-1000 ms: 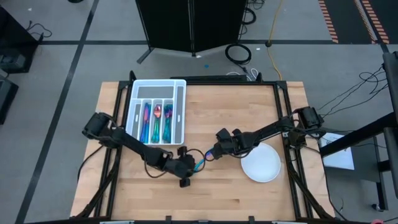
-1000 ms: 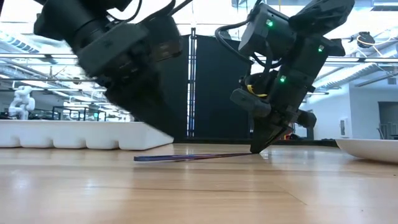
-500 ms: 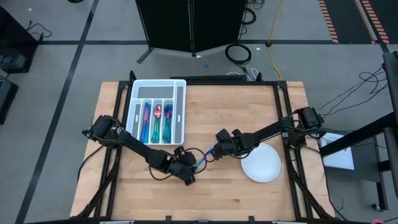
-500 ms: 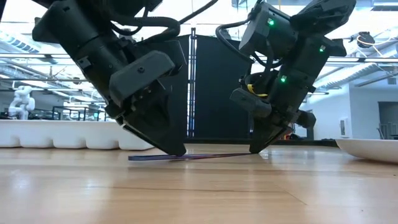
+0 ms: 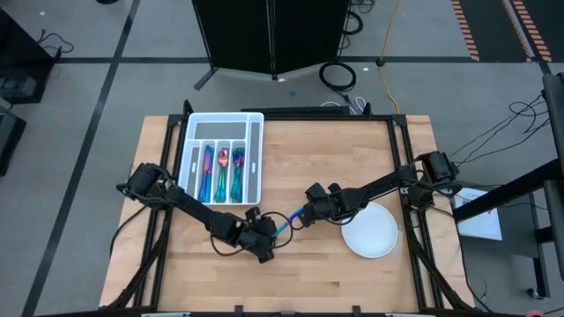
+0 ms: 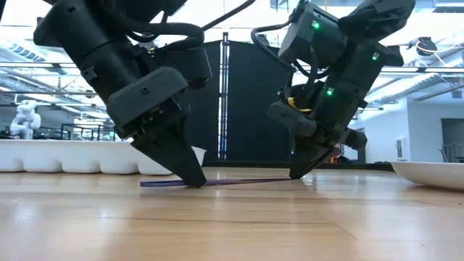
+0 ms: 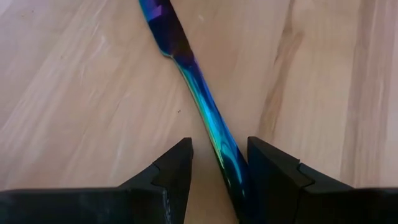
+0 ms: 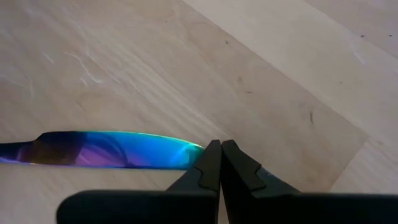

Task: Sort silverware
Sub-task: Put the iridescent knife into the white silverware tray

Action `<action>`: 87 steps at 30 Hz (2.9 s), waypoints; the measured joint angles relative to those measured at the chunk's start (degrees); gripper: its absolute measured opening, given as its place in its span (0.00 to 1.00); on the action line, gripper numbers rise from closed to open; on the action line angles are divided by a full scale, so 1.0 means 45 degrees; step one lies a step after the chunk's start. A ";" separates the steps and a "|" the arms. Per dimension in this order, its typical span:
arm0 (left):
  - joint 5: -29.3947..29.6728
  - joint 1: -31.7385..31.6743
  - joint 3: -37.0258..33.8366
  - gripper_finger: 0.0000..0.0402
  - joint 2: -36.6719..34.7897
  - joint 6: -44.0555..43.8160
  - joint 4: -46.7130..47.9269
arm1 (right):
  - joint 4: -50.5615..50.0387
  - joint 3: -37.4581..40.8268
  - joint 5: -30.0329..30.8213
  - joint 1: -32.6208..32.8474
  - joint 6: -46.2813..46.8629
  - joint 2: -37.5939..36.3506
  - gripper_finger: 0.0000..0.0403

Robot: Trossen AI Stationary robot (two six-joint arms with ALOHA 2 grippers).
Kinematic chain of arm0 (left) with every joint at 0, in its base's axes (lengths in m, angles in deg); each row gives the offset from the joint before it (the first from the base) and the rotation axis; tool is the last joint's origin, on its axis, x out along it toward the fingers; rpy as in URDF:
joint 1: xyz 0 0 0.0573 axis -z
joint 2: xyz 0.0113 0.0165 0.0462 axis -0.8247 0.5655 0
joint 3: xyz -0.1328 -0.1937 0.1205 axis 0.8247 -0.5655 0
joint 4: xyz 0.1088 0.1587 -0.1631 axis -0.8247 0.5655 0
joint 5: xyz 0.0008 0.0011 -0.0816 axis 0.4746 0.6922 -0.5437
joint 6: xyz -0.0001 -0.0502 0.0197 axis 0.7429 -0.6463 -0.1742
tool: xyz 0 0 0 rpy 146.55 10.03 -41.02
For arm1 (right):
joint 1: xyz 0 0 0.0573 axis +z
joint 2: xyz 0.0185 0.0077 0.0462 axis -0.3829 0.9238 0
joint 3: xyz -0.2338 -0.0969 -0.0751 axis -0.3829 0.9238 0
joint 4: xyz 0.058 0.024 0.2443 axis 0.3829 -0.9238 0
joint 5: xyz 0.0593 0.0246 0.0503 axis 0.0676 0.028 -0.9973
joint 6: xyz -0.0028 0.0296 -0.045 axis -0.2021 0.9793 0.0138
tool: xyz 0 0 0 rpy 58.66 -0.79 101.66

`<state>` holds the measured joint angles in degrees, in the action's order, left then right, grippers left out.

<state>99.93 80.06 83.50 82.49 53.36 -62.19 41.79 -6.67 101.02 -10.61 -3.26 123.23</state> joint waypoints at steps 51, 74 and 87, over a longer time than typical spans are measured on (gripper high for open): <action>0.0515 -0.0108 -0.0057 0.14 0.0044 0.0924 0.0666 | 0.0306 0.0034 0.1639 0.1088 -0.0423 -0.1263 0.00; 0.0677 -0.0084 -0.0067 0.15 0.0024 0.1317 0.0224 | 0.2773 0.0010 0.1046 0.1262 -0.3008 -0.1131 0.00; 0.0785 -0.0079 -0.0001 0.15 0.0032 0.1722 0.0010 | 0.5109 0.0000 -0.0853 0.1549 -0.6484 -0.0529 0.00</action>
<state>103.46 79.70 83.50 82.63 61.11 -62.15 64.78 -6.67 97.19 -3.64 -32.44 120.84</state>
